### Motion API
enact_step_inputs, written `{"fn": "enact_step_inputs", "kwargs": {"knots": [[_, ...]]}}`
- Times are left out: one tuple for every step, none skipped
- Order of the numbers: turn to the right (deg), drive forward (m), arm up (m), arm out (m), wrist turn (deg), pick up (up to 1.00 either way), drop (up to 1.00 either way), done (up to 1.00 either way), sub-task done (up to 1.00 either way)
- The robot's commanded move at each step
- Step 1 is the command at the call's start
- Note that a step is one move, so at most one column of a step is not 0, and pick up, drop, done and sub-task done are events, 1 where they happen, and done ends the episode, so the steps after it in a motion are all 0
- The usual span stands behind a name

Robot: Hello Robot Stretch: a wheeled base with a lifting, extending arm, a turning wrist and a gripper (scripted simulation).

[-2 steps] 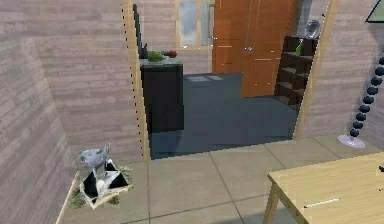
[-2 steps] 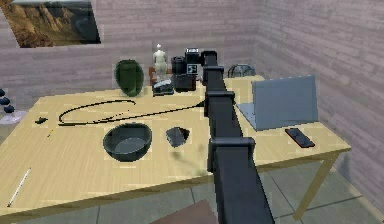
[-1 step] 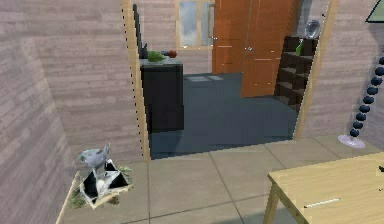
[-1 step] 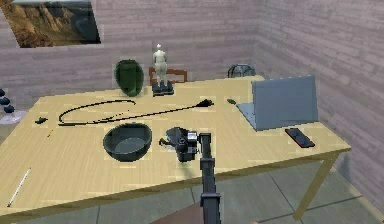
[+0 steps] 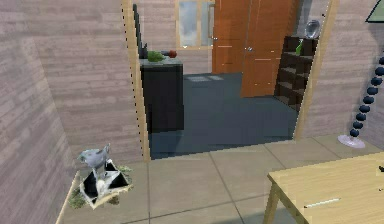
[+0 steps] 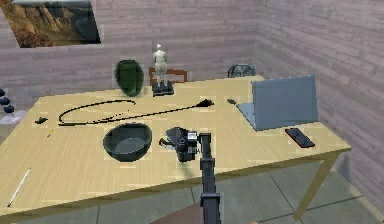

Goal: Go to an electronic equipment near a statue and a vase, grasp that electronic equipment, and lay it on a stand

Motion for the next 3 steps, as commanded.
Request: {"fn": "enact_step_inputs", "kwargs": {"knots": [[0.0,0.00,0.10,0.00,0.0,0.00,0.00,0.00,0.00],[0.0,0.00,0.24,0.00,0.0,0.00,0.00,0.00,0.00],[0.0,0.00,0.00,0.00,-45.0,0.00,0.00,0.00,0.00]]}}
